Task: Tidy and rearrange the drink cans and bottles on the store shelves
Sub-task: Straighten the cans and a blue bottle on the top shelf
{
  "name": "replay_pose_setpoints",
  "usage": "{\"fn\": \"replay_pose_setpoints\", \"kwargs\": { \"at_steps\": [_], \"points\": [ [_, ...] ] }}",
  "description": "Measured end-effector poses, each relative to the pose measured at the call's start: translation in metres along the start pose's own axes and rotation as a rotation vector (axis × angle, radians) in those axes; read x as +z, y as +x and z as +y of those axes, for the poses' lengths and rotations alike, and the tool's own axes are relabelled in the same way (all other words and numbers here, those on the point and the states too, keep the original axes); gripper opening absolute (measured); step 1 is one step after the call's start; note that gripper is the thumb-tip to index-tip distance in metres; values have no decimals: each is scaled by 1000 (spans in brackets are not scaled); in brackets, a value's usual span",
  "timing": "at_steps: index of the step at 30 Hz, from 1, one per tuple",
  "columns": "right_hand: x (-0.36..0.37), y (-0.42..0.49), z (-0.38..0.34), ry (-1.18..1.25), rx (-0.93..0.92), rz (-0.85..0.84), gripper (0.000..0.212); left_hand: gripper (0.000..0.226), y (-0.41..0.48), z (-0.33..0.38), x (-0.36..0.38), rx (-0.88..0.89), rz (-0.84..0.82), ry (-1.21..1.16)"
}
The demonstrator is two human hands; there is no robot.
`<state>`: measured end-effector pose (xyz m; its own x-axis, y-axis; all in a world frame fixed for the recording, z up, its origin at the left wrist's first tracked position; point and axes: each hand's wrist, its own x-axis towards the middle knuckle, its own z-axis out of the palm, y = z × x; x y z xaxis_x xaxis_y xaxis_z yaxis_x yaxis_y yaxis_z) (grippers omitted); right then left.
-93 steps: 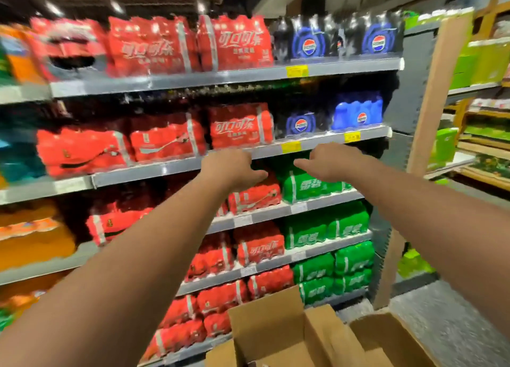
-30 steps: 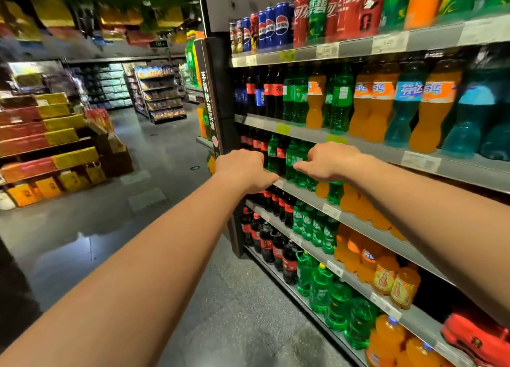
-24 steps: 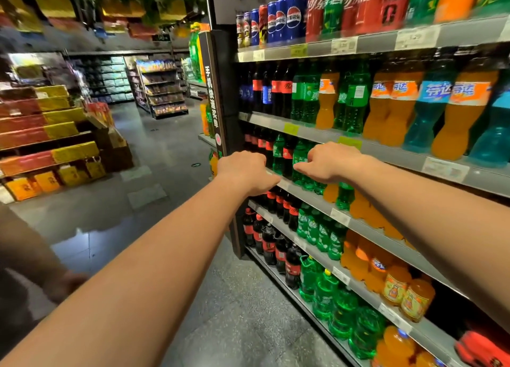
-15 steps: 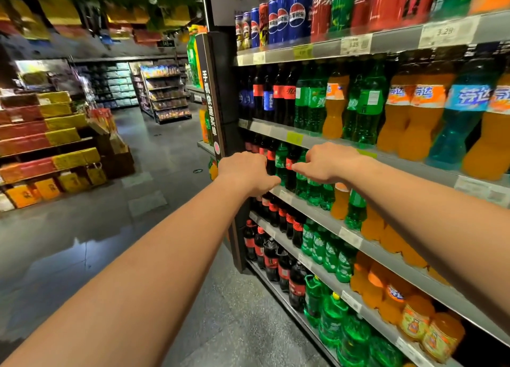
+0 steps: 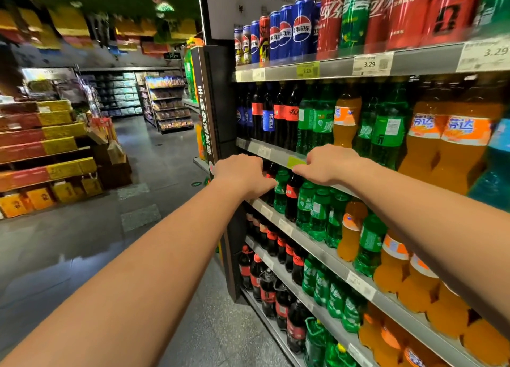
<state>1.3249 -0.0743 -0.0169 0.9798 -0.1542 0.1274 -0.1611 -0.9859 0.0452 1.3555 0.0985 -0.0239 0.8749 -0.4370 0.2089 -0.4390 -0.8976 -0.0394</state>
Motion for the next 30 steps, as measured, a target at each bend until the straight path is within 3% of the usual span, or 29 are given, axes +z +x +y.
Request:
{"fn": "replay_pose_setpoints", "kwargs": {
  "at_steps": [8, 19, 23, 30],
  "points": [
    [5, 52, -24, -15, 53, 11, 49, 54, 54, -36, 15, 65, 26, -14],
    [9, 118, -62, 19, 290, 18, 48, 49, 150, -100, 26, 283, 71, -25],
    [11, 117, -58, -5, 377, 7, 40, 49, 173, -93, 30, 366, 81, -62],
    [-8, 95, -17, -66, 530, 10, 46, 49, 190, -37, 21, 494, 96, -147]
  ]
}}
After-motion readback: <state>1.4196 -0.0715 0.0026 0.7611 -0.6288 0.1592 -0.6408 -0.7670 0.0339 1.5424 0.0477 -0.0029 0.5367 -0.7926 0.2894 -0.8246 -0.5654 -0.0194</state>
